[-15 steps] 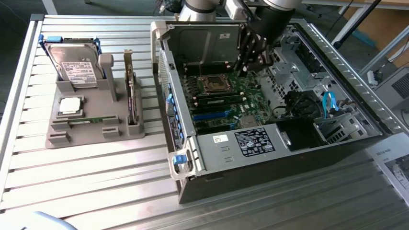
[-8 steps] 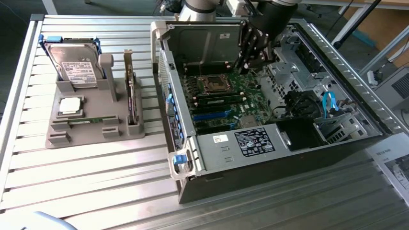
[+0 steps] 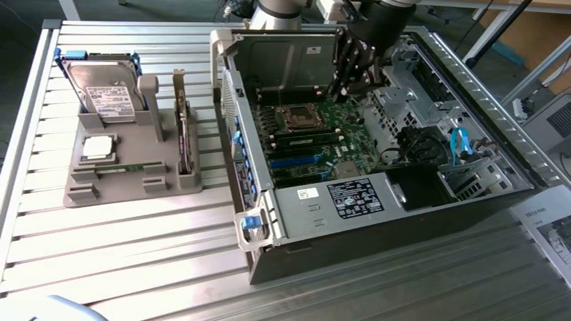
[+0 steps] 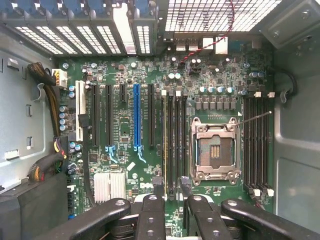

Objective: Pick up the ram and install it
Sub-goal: 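Press down the ram until it locks into place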

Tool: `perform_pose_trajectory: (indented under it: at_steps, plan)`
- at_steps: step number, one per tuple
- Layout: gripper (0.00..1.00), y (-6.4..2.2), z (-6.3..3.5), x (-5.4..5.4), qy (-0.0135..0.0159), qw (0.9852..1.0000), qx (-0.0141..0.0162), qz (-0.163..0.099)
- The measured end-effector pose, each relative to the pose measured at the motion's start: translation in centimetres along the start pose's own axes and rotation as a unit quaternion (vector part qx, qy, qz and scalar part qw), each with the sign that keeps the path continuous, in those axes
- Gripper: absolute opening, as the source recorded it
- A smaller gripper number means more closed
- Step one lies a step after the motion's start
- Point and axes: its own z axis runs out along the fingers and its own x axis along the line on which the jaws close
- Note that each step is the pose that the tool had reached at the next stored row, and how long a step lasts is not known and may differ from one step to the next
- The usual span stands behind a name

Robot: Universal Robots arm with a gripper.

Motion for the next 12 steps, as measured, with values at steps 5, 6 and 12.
perform_pose_trajectory:
  at_steps: [5,6,12]
  plan:
    - [0.25,0.00,0.00,0.00,0.0000,1.0000,0.0000,0.000]
    - [0.25,0.00,0.00,0.00,0.0000,1.0000,0.0000,0.000]
    - [0.10,0.00,0.00,0.00,0.0000,1.0000,0.0000,0.000]
